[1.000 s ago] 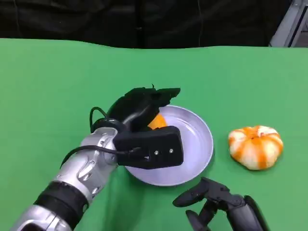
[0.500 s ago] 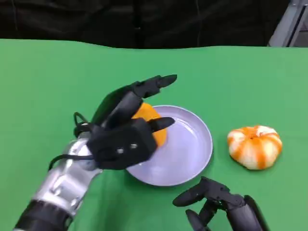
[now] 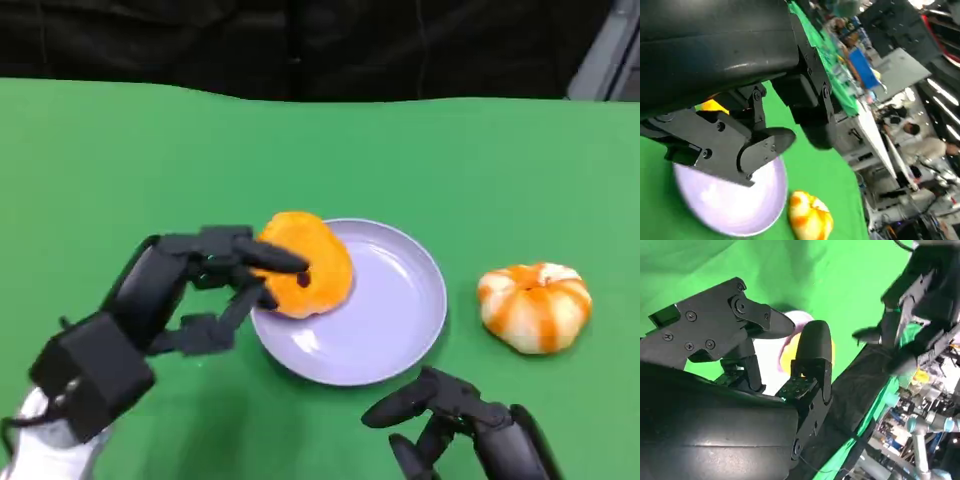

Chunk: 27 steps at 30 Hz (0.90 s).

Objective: Grasp the bread from the table and place it into the plate.

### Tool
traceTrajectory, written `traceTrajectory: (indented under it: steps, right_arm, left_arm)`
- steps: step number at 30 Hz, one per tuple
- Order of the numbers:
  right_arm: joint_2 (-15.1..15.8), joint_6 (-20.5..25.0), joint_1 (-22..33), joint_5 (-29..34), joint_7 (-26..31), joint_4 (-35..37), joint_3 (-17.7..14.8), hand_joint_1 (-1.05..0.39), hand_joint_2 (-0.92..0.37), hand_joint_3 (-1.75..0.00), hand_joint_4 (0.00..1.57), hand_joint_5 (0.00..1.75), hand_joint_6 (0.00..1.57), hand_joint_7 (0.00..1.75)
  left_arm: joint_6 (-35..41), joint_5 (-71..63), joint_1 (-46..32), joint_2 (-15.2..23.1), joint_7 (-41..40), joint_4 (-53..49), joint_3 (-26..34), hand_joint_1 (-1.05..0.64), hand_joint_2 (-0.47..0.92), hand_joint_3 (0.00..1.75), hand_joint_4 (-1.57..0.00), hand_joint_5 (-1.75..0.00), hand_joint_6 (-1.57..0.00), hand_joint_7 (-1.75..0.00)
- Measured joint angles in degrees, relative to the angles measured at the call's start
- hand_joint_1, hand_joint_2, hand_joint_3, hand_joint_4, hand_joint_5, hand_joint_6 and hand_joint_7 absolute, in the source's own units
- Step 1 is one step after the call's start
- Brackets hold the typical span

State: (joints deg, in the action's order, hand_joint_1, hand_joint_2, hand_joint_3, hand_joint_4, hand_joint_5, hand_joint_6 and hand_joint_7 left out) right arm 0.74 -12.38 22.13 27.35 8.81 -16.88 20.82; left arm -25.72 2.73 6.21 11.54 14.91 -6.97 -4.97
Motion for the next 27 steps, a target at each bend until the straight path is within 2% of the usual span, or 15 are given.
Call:
traceTrajectory:
  steps: [1,4,6,8,15,19,23,27]
  right_arm:
    - [0.13,-0.02,0.21,-0.29,-0.16,-0.01,-0.14,-0.12,-0.59,-0.90,0.73,1.50,0.70,0.97]
    - [0.66,-0.11,0.59,-1.38,-0.45,-0.03,-0.80,-0.12,-0.57,-0.92,0.73,1.50,0.70,0.97]
    - [0.99,-0.41,0.50,-2.07,-0.48,-0.02,-1.29,-0.14,-0.56,-0.94,0.75,1.51,0.73,0.99]
    - [1.41,-2.24,0.46,-2.24,-0.11,0.05,-1.95,-0.19,-0.56,-0.94,0.78,1.49,0.75,1.00]
    - [1.93,-6.76,0.41,-2.11,2.96,1.62,-4.75,-0.17,-0.59,-0.92,0.78,1.53,0.73,1.05]
    - [2.03,-10.21,0.35,-4.17,3.05,3.56,-5.88,-0.18,-0.58,-0.94,0.75,1.57,0.71,1.09]
    - [2.03,-12.39,0.16,-5.36,3.31,5.34,-7.35,-0.16,-0.57,-0.95,0.74,1.57,0.69,1.11]
    - [2.03,-14.48,0.12,-5.69,3.68,6.72,-8.38,-0.16,-0.56,-0.95,0.74,1.57,0.69,1.12]
  left_arm:
    - [-1.40,1.07,-2.06,0.00,0.42,1.57,0.58,0.03,0.39,1.35,-0.89,-1.52,-0.87,-1.12]
    - [-3.59,3.64,-8.12,0.01,0.82,4.03,2.46,0.03,0.40,1.35,-0.88,-1.58,-0.85,-1.20]
    - [-3.67,4.40,-10.75,0.06,0.94,4.29,3.31,0.09,0.41,1.38,-0.82,-1.65,-0.80,-1.37]
    - [-4.17,5.92,-13.91,0.05,1.87,4.96,4.07,0.10,0.47,1.28,-0.78,-1.71,-0.76,-1.44]
    - [-4.52,6.48,-20.26,-0.88,2.70,7.45,4.73,0.08,0.54,1.16,-0.77,-1.72,-0.73,-1.51]
    - [-2.81,7.60,-22.38,-3.16,2.58,9.37,4.60,0.07,0.58,1.15,-0.77,-1.72,-0.72,-1.52]
    - [-1.46,8.05,-22.61,-5.06,2.46,9.62,4.48,0.03,0.58,1.06,-0.75,-1.71,-0.70,-1.51]
    - [-1.84,7.31,-21.49,-5.77,2.46,7.44,4.52,0.02,0.52,1.16,-0.75,-1.71,-0.70,-1.53]
